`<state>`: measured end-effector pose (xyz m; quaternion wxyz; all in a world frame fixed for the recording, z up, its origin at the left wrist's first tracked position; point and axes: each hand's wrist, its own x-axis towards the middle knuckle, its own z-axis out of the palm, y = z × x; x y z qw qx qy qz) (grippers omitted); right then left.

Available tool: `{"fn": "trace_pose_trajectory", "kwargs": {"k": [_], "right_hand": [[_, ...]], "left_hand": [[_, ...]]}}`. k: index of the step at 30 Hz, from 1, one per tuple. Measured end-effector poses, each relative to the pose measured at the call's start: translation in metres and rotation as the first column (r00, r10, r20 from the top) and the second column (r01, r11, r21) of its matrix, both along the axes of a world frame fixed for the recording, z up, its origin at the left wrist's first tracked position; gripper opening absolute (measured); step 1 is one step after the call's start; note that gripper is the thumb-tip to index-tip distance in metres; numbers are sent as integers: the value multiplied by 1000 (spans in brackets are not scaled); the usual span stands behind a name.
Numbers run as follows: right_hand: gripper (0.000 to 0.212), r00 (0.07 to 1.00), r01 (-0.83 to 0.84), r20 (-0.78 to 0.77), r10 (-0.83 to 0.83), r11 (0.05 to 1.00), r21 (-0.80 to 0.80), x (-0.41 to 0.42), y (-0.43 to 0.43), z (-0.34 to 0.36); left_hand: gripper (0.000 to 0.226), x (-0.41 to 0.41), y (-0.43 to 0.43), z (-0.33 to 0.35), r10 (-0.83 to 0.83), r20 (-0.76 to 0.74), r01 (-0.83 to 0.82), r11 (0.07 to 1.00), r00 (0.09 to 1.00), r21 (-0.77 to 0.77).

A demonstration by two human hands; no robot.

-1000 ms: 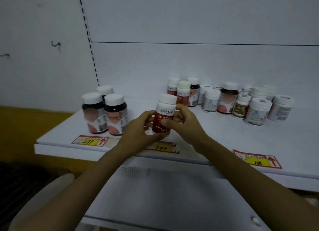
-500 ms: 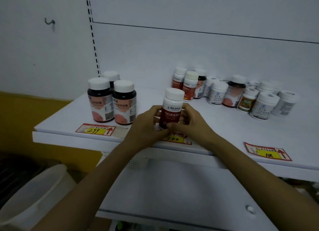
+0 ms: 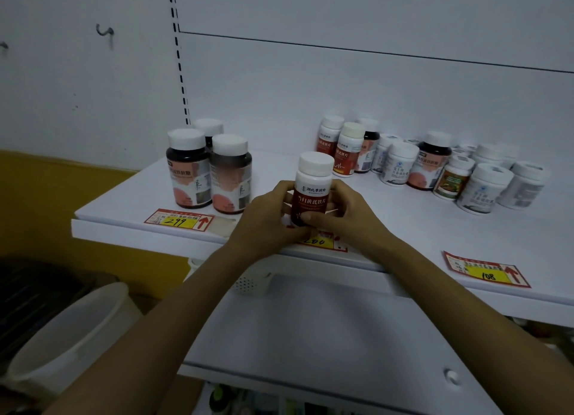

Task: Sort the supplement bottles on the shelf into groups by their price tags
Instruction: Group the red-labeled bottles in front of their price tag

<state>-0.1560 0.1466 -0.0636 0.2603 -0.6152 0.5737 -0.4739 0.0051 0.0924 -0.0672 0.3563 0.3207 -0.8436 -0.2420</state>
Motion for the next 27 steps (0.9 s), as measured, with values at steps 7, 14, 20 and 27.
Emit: {"fn": "trace_pose_trajectory", "kwargs": {"k": [7,14,20,27], "right_hand": [[59,1000,-21,15,20,1000,7,0,0,0],[54,999,-16,35,16,1000,5,1,4,1],[53,998,-26,60,26,1000,7,3,7,2],[53,997,-20,70,20,1000,6,5,8,3]], "left_hand": [[65,0,-1,0,17,19,-17,1000,1000,4],[76,-1,7,1,45,24,-45,999,999,16],[70,-1,12,1,58,29,-59,998,998,14],[68,-1,12,2,53,44,-54,998,998,21]]}}
